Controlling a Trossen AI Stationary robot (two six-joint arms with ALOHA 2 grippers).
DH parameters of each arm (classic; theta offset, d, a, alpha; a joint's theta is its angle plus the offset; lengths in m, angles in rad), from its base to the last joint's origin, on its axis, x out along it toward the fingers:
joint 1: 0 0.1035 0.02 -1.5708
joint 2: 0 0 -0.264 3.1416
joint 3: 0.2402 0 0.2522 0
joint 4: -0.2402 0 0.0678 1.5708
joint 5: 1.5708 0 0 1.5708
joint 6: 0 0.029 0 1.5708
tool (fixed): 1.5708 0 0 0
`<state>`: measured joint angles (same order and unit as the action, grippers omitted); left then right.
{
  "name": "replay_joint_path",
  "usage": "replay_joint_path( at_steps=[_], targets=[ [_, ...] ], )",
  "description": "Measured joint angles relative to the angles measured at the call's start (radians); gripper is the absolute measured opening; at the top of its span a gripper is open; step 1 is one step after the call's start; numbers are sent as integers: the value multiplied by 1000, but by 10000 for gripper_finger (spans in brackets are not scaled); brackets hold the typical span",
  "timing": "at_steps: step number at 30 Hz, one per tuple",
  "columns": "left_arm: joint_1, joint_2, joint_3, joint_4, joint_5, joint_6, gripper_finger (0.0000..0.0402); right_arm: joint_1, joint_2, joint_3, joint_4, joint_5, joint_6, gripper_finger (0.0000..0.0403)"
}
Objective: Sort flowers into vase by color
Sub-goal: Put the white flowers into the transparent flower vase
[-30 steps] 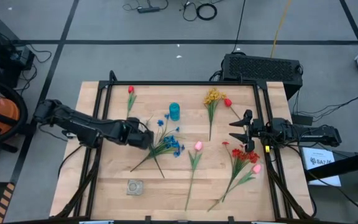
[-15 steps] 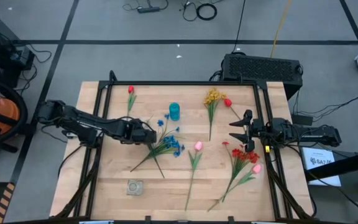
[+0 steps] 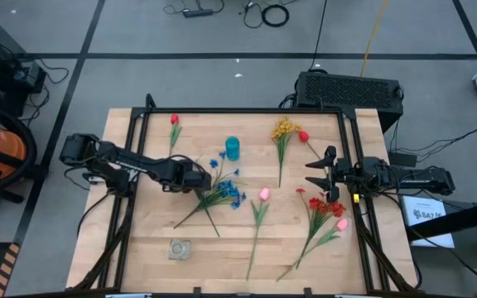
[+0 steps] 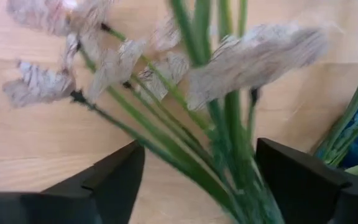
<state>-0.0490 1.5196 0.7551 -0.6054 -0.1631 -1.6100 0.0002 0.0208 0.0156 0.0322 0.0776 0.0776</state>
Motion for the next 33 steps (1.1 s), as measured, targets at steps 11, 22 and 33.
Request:
replay_joint_path(
  at_steps=[11,22,33],
  targets=[
    [4,0,0,-3,-20,1,136,0,0,0,0,0,0,212],
    [4,0,0,-3,-51,28,18,0,0,0,0,0,0,212],
    [4,-98,0,16,-96,56,16,0,0,0,0,0,0,212]
  ],
)
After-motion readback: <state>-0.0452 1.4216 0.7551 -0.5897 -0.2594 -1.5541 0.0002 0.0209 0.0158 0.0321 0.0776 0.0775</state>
